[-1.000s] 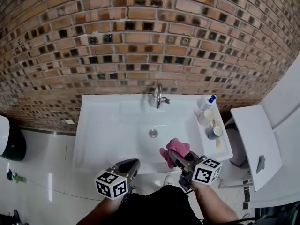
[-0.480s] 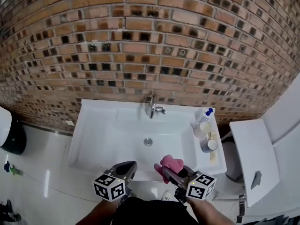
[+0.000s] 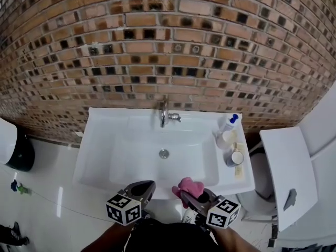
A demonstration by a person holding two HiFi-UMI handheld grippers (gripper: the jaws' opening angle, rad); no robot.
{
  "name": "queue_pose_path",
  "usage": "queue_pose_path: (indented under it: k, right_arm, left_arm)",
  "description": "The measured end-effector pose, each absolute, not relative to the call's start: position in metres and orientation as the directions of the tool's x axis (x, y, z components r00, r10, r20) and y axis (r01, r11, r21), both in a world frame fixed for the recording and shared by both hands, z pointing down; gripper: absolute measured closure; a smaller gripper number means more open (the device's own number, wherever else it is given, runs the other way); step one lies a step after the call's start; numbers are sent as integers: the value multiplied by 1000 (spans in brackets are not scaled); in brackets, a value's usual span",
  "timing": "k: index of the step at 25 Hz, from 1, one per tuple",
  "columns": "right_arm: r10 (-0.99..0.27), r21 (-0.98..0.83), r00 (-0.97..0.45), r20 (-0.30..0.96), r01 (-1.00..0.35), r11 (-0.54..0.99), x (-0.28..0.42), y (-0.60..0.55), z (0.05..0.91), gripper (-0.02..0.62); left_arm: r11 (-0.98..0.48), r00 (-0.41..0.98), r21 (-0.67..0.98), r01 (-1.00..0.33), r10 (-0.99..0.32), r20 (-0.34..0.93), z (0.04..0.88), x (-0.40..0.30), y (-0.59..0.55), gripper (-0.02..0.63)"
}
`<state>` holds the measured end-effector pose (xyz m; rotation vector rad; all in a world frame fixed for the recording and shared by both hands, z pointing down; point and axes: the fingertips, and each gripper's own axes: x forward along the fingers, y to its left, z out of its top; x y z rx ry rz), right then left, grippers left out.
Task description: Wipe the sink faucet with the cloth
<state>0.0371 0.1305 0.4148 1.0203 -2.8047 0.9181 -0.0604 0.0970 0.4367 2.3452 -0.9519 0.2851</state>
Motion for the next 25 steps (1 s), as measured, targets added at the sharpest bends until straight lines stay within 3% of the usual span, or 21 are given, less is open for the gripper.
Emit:
queue_pose_path:
  k: [25]
  right_arm:
    - [-574, -515, -793, 205, -586, 626, 26, 134, 415, 517]
  left_arm:
    - [-592, 729, 426, -685, -560, 394, 432, -64, 100, 600]
